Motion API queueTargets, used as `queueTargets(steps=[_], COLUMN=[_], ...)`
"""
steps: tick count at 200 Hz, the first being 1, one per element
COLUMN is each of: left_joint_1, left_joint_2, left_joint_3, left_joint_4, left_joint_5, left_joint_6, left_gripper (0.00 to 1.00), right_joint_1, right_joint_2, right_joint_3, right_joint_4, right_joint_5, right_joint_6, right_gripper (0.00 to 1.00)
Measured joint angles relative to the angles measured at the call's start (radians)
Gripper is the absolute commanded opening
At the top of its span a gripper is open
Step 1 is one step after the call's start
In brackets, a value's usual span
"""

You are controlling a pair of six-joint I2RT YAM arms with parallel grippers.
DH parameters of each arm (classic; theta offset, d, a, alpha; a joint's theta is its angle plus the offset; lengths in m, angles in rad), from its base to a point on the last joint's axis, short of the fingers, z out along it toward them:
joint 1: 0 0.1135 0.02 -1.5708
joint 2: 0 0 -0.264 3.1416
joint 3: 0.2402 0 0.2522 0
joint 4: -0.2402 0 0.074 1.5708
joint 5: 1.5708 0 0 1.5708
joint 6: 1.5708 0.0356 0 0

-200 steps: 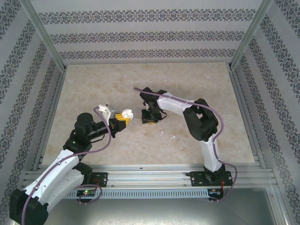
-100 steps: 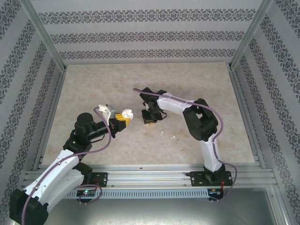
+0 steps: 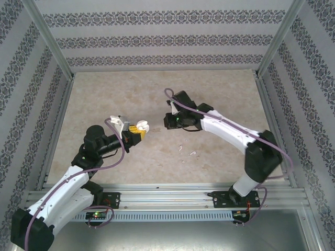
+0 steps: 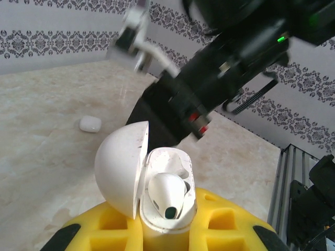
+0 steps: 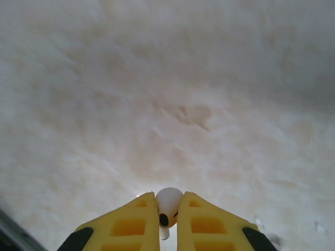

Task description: Insert the wireless bluetooth earbuds into the charging case

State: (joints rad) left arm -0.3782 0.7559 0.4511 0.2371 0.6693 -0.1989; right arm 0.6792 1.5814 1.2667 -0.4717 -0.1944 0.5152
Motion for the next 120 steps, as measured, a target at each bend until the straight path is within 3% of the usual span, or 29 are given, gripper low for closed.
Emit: queueTargets(steps=[59,120], left_joint_1=[0.0,0.0], left_joint_2=[0.069,0.109], left_joint_3=[0.039,0.057], left_joint_4=[0.051,0.105], left_joint_5=[0.002,0.008], left_joint_6=[-0.026,-0.064], left_gripper=[0.08,0.08], right_joint_1=[0.067,0.136], right_joint_2=[-0.262,-0.32], right_joint_3=[-0.146,-0.197], right_joint_4=[0.305,0.503], right_joint_5=[0.006,0.0], right_joint_6=[0.009,-0.029], right_gripper=[0.07,0.07])
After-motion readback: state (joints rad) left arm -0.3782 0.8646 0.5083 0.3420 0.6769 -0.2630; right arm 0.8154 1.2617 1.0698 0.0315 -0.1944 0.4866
